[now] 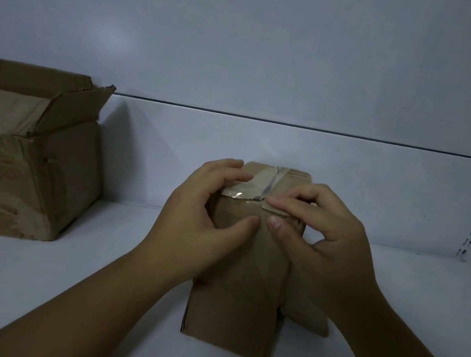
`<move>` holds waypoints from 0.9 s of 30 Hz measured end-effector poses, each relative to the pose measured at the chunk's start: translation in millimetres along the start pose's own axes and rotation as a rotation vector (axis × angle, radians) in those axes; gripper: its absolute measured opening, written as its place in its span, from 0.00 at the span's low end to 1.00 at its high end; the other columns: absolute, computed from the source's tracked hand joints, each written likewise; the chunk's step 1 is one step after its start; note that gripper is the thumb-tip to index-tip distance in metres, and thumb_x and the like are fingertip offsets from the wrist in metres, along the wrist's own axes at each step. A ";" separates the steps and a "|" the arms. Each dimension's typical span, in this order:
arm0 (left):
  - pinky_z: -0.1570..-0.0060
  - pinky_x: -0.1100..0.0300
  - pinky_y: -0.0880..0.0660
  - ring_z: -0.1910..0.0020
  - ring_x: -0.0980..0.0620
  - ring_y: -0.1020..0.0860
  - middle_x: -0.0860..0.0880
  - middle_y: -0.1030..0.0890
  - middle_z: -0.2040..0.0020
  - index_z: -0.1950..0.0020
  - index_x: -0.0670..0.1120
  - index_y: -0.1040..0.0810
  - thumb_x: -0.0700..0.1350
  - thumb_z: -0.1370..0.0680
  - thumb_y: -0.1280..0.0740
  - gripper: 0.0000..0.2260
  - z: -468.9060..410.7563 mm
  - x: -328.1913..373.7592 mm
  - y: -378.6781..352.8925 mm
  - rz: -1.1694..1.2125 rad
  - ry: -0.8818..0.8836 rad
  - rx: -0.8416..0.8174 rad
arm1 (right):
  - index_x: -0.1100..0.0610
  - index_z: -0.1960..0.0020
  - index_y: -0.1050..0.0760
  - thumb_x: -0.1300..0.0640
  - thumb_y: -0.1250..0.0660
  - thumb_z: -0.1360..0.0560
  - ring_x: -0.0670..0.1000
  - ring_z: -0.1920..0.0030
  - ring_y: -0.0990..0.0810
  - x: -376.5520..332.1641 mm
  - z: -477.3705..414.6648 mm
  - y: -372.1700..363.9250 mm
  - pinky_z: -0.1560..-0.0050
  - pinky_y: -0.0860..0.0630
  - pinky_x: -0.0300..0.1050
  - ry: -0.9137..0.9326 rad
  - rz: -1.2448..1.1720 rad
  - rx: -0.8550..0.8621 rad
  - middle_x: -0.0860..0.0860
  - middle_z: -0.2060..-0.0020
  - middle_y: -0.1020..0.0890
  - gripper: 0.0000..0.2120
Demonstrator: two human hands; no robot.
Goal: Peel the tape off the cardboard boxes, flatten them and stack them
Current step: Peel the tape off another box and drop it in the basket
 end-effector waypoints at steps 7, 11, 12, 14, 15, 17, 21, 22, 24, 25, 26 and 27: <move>0.52 0.75 0.31 0.46 0.65 0.27 0.61 0.23 0.48 0.47 0.53 0.23 0.53 0.31 0.32 0.15 0.4 12.0 5.2 -0.163 -0.049 0.094 | 0.60 0.50 0.18 0.55 0.37 0.26 0.44 0.55 0.27 -10.2 1.2 -9.7 0.57 0.29 0.37 0.084 0.149 0.070 0.51 0.59 0.20 0.12; 0.58 0.70 0.32 0.56 0.57 0.29 0.58 0.26 0.57 0.57 0.52 0.26 0.55 0.31 0.37 0.09 1.9 18.7 14.6 -0.333 -0.119 0.107 | 0.59 0.51 0.18 0.53 0.39 0.26 0.44 0.57 0.28 -12.7 1.8 -20.5 0.58 0.31 0.37 0.037 0.170 0.025 0.53 0.60 0.18 0.14; 0.60 0.70 0.34 0.59 0.58 0.32 0.58 0.29 0.61 0.62 0.52 0.30 0.54 0.31 0.36 0.07 3.3 19.4 16.8 -0.367 -0.124 0.115 | 0.59 0.52 0.18 0.53 0.39 0.26 0.44 0.57 0.27 -14.1 1.7 -23.0 0.58 0.32 0.36 0.026 0.175 0.021 0.52 0.60 0.18 0.14; 0.63 0.67 0.36 0.64 0.56 0.35 0.58 0.33 0.66 0.68 0.52 0.37 0.52 0.30 0.35 0.12 7.2 21.8 20.0 -0.427 -0.113 0.138 | 0.58 0.53 0.17 0.52 0.39 0.26 0.46 0.58 0.25 -17.1 1.1 -26.1 0.58 0.32 0.38 0.027 0.187 0.028 0.52 0.61 0.18 0.14; 0.65 0.65 0.36 0.65 0.55 0.35 0.57 0.34 0.68 0.69 0.51 0.37 0.52 0.30 0.35 0.13 8.6 22.8 20.9 -0.466 -0.106 0.145 | 0.59 0.54 0.17 0.53 0.39 0.27 0.48 0.59 0.23 -18.5 0.9 -26.8 0.57 0.30 0.39 0.042 0.197 0.040 0.52 0.61 0.17 0.14; 0.70 0.62 0.35 0.69 0.54 0.34 0.55 0.33 0.73 0.72 0.50 0.36 0.54 0.30 0.38 0.14 11.3 23.7 22.3 -0.565 -0.082 0.142 | 0.60 0.55 0.17 0.54 0.37 0.28 0.51 0.60 0.20 -20.7 1.3 -27.1 0.55 0.27 0.42 0.086 0.207 0.074 0.53 0.62 0.16 0.13; 0.75 0.59 0.31 0.76 0.51 0.29 0.52 0.27 0.77 0.71 0.49 0.26 0.59 0.29 0.41 0.17 14.0 20.9 23.9 -0.749 0.022 0.110 | 0.60 0.57 0.18 0.54 0.36 0.28 0.49 0.61 0.20 -21.6 1.2 -26.5 0.55 0.24 0.45 0.095 0.188 0.095 0.53 0.63 0.15 0.12; 0.74 0.59 0.32 0.75 0.50 0.27 0.51 0.25 0.77 0.69 0.50 0.23 0.59 0.28 0.40 0.17 14.3 22.0 23.4 -0.776 0.037 0.097 | 0.60 0.57 0.18 0.53 0.36 0.28 0.49 0.61 0.20 -21.0 1.2 -26.7 0.55 0.24 0.44 0.089 0.190 0.093 0.53 0.63 0.15 0.12; 0.72 0.61 0.36 0.72 0.50 0.25 0.52 0.22 0.73 0.64 0.52 0.20 0.60 0.27 0.43 0.18 13.4 25.4 22.1 -0.812 0.078 0.069 | 0.59 0.56 0.17 0.52 0.36 0.28 0.50 0.60 0.19 -19.9 1.4 -26.7 0.55 0.25 0.42 0.072 0.198 0.081 0.52 0.62 0.15 0.12; 0.72 0.62 0.37 0.71 0.50 0.25 0.52 0.22 0.72 0.62 0.53 0.20 0.61 0.28 0.46 0.19 12.6 26.5 21.9 -0.828 0.093 0.067 | 0.58 0.56 0.17 0.52 0.36 0.28 0.49 0.60 0.19 -19.9 1.6 -26.5 0.54 0.25 0.41 0.064 0.199 0.075 0.51 0.61 0.15 0.12; 0.71 0.61 0.36 0.70 0.51 0.24 0.52 0.21 0.71 0.61 0.53 0.20 0.62 0.29 0.47 0.20 11.9 26.8 21.9 -0.834 0.100 0.069 | 0.58 0.56 0.17 0.52 0.36 0.27 0.49 0.60 0.19 -20.1 1.8 -26.3 0.54 0.25 0.41 0.059 0.198 0.071 0.51 0.61 0.15 0.12; 0.71 0.61 0.34 0.69 0.52 0.24 0.53 0.21 0.70 0.60 0.54 0.20 0.62 0.29 0.48 0.20 11.6 26.3 21.7 -0.824 0.100 0.069 | 0.58 0.56 0.17 0.52 0.36 0.27 0.49 0.60 0.19 -20.6 2.2 -25.8 0.55 0.25 0.41 0.055 0.194 0.071 0.51 0.62 0.15 0.12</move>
Point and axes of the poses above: each hand's wrist, its own z-axis away from the middle knuckle, its own y-axis out of the back of the hand, x = y × z, the point moved 3 cm from there along -z, towards the middle knuckle
